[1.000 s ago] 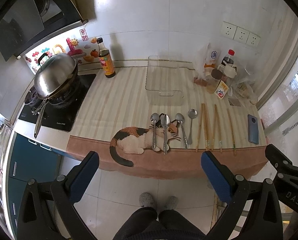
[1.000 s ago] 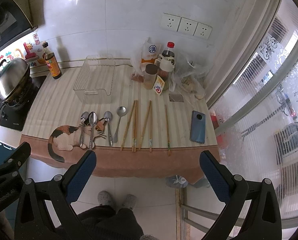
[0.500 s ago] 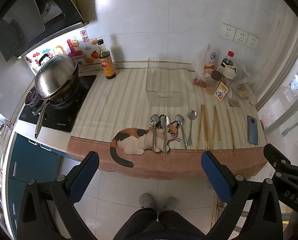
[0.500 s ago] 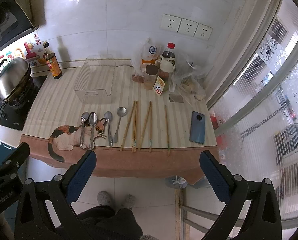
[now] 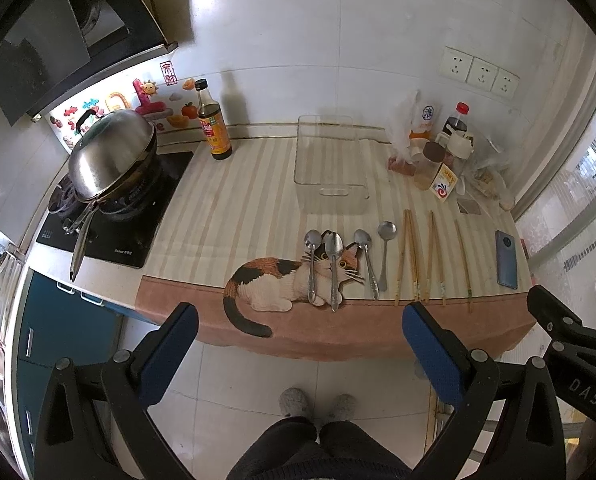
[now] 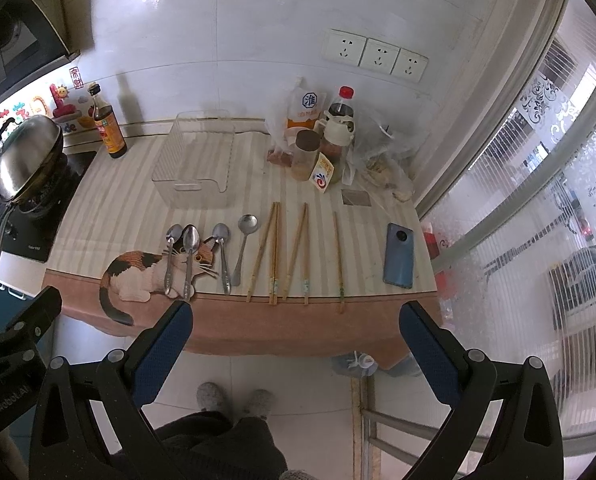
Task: Organize utensils
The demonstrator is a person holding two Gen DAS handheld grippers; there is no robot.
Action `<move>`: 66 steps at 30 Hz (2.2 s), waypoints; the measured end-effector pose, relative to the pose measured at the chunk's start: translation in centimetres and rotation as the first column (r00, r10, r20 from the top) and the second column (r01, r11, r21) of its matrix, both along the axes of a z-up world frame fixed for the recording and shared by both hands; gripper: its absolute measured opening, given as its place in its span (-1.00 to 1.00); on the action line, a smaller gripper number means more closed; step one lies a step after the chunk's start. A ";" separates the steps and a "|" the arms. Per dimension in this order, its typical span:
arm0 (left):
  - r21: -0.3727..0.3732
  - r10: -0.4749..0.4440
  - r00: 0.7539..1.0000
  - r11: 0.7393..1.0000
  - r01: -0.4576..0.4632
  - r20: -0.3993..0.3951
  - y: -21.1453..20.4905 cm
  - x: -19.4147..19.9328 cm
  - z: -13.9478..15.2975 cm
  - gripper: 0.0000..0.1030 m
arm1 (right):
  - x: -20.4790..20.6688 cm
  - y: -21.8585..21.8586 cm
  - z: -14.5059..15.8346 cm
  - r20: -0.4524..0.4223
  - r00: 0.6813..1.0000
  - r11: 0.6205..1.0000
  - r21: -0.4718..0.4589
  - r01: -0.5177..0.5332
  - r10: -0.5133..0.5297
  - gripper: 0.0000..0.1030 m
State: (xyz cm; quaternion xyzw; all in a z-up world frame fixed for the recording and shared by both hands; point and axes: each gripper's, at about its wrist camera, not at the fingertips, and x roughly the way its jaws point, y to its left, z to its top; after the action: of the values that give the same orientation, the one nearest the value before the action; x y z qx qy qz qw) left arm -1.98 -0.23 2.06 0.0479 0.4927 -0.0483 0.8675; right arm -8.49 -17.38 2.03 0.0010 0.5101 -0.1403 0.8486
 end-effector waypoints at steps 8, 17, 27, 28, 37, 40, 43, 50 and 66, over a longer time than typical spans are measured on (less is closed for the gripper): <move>0.034 -0.070 0.990 0.997 0.066 0.119 0.8 3.4 -1.7 1.00 | 0.9 0.4 -0.9 0.088 0.993 0.997 0.017 0.081 -0.082 1.00; 0.047 -0.155 0.985 0.987 0.152 0.074 -1.8 9.2 -7.0 1.00 | 2.9 -4.0 -6.3 0.085 0.959 0.963 0.010 0.271 -0.271 0.83; -0.042 -0.231 0.928 0.973 0.229 -0.291 -11.3 15.2 -19.1 0.31 | 7.6 -15.0 -18.2 -0.126 0.936 0.924 0.160 0.347 -0.329 -0.19; -0.046 -0.240 0.916 0.970 0.238 -0.323 -12.6 15.6 -20.3 0.24 | 8.0 -15.8 -19.1 -0.142 0.935 0.924 0.165 0.346 -0.324 -0.19; 0.002 -0.253 0.842 0.957 0.289 -0.476 -20.1 18.7 -29.5 -0.28 | 13.7 -21.8 -29.4 -0.346 0.917 0.926 0.238 0.292 -0.200 -0.19; 0.037 -0.231 0.840 0.958 0.284 -0.491 -20.8 19.1 -31.1 -0.29 | 15.6 -21.6 -32.1 -0.387 0.911 0.945 0.219 0.244 -0.145 -0.19; 0.060 -0.215 0.841 0.958 0.281 -0.496 -21.1 19.1 -32.2 -0.44 | 17.0 -21.1 -33.8 -0.401 0.909 0.960 0.191 0.204 -0.113 -0.19; 0.045 -0.220 0.844 0.960 0.277 -0.488 -21.2 18.3 -33.0 -0.91 | 17.8 -20.5 -35.9 -0.399 0.910 0.956 0.203 0.210 -0.114 -0.50; 0.025 -0.223 0.814 0.960 0.280 -0.537 -18.3 14.6 -34.8 -0.84 | 12.0 -18.1 -37.6 -0.504 0.851 0.932 0.217 0.289 -0.147 -0.84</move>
State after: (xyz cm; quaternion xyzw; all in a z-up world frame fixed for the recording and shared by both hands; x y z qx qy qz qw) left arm 12.58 -18.57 -32.70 0.1424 0.7032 -0.1486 0.6806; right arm 3.49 -35.46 -35.59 0.1469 0.7152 -0.1576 0.6649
